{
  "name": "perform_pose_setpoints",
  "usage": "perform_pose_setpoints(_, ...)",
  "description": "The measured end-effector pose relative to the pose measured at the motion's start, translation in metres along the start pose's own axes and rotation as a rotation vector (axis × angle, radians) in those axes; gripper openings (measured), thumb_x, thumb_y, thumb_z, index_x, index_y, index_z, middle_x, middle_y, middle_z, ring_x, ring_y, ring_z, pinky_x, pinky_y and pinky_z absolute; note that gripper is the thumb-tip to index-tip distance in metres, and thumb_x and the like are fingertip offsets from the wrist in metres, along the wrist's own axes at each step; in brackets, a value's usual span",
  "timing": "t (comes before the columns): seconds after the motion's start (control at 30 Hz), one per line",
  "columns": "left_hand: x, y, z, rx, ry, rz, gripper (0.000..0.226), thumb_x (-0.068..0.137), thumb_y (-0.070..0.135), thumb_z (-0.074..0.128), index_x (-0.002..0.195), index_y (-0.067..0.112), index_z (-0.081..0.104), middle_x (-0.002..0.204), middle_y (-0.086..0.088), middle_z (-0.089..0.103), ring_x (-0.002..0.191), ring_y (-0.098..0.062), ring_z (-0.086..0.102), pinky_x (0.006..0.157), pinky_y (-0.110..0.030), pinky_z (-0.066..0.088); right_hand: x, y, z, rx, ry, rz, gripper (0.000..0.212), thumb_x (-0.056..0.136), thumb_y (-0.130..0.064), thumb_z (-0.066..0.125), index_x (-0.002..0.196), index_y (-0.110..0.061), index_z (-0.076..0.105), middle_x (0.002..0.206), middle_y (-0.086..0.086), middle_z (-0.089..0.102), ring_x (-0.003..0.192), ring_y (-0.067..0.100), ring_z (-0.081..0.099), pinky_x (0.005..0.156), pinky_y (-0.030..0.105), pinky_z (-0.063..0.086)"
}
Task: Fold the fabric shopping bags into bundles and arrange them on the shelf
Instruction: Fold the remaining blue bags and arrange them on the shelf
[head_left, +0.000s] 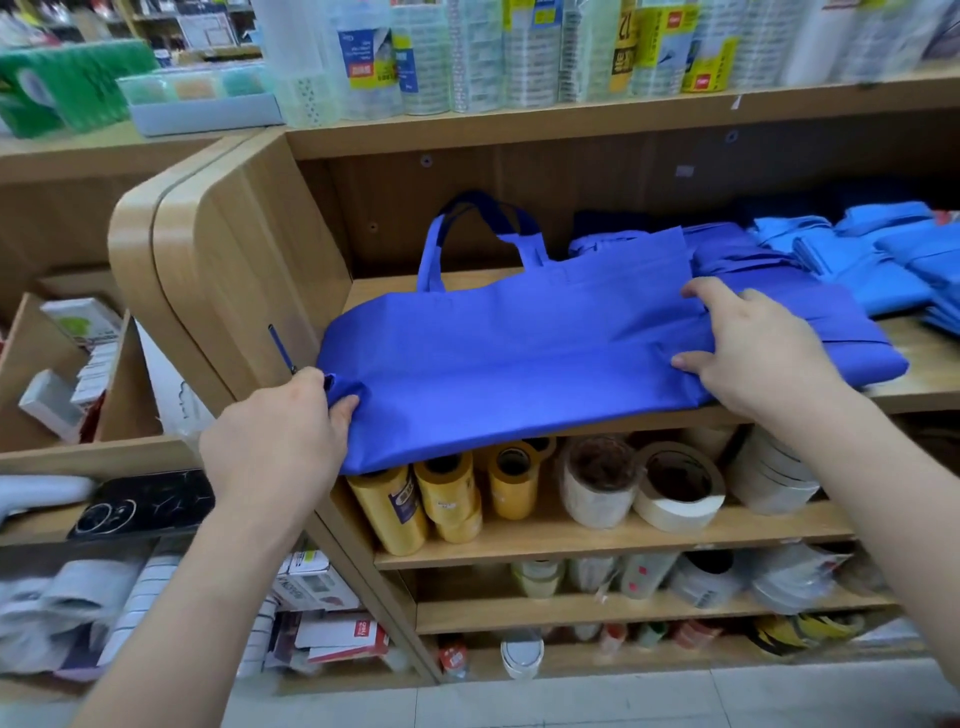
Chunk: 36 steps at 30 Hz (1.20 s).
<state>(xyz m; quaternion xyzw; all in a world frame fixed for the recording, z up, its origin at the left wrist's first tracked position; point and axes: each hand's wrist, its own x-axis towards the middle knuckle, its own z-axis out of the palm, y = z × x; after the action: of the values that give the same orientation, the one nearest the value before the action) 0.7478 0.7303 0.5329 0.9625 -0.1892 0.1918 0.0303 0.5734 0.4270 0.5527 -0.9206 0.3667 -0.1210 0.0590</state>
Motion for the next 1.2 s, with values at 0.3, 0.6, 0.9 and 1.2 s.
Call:
perform_pose_setpoints(0.3,0.004,0.0,0.005,-0.201,-0.097,0.578,0.039,0.089,0.037,0.049,0.12,0.021,0.067,0.13,-0.004,0.063,0.119,-0.031,0.057,0.089,-0.043,0.051,-0.005,-0.005,0.017,-0.261,0.148,-0.385,0.031,0.08,-0.003,0.064,0.107,-0.018,0.065,0.105,0.007,0.058,0.097,0.032,0.05,0.071,0.042,0.045)
perform_pose_setpoints(0.6,0.006,-0.021,0.011,-0.279,-0.263,0.594,0.078,0.088,-0.001,0.054,0.15,0.037,0.025,0.156,0.015,0.023,0.145,-0.007,0.026,0.113,-0.02,0.021,-0.016,0.017,-0.008,-0.268,-0.235,-0.5,0.069,0.082,-0.056,0.067,0.142,-0.035,0.038,0.143,-0.015,0.045,0.13,0.012,0.038,0.101,0.031,0.041)
perform_pose_setpoints(0.9,0.003,-0.037,-0.021,-0.898,-0.224,0.323,0.04,0.081,-0.005,0.072,0.084,0.034,0.071,0.074,0.017,0.069,0.069,0.003,0.059,0.066,-0.009,0.042,-0.004,0.037,-0.043,0.142,-0.149,-0.293,0.02,0.086,-0.012,0.068,0.091,-0.031,0.064,0.081,-0.013,0.062,0.076,0.005,0.053,0.066,0.019,0.038)
perform_pose_setpoints(1.2,-0.028,-0.024,0.026,-0.98,-0.044,-0.278,0.008,0.091,0.025,0.067,0.084,0.023,0.064,0.076,0.007,0.069,0.079,-0.019,0.066,0.064,-0.028,0.046,-0.007,0.013,-0.013,0.184,0.106,-0.078,0.019,0.087,-0.02,0.066,0.098,-0.017,0.05,0.079,0.003,0.052,0.088,0.036,0.052,0.074,0.041,0.04)
